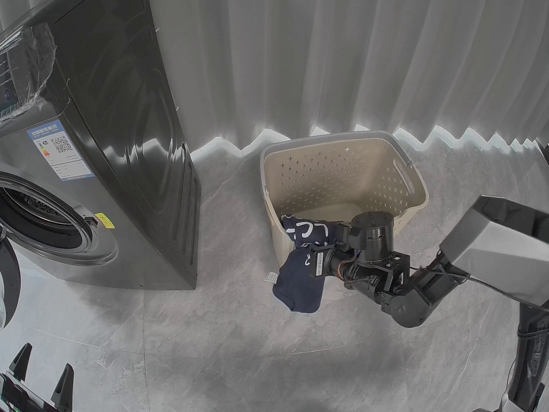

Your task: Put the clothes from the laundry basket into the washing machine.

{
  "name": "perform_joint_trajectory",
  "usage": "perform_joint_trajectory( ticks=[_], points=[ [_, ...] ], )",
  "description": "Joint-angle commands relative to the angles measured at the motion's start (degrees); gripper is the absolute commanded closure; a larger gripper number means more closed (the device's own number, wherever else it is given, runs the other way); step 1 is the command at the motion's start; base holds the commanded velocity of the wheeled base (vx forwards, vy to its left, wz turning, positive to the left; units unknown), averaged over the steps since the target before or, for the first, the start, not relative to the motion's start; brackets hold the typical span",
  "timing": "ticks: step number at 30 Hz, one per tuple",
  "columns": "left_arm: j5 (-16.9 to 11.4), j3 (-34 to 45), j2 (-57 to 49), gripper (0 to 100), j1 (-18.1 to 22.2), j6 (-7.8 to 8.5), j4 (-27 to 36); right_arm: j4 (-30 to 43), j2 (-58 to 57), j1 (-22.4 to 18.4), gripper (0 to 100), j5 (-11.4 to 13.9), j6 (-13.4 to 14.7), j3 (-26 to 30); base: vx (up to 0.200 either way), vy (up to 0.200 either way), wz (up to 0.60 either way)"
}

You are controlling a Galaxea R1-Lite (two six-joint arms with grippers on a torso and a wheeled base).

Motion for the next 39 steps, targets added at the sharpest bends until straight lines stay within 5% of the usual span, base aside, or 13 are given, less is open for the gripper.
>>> perform_joint_trajectory(
  ticks=[1,6,14,21,39],
  points=[
    [0.01,0.92,-0.93,0,0.00,0.14,-0.03,0.25,-18.09,0.49,100,1.13,-0.91,11.37,0.000,0.000,0.00],
    [0.01,0.92,-0.93,0,0.00,0.14,-0.03,0.42,-36.19,2.34,100,4.64,-1.61,22.71,0.000,0.000,0.00],
    [0.01,0.92,-0.93,0,0.00,0.40,-0.03,0.25,-52.19,1.90,100,9.12,-1.87,32.56,0.000,0.000,0.00],
    [-0.07,0.92,-0.93,0,0.00,0.58,0.06,1.48,-57.38,2.07,100,10.35,-4.86,32.82,0.000,0.000,0.00],
    [-0.07,0.92,-0.84,0,0.00,0.23,0.06,1.39,-57.29,1.63,100,10.27,-4.69,34.14,-0.100,0.044,0.00]
  ],
)
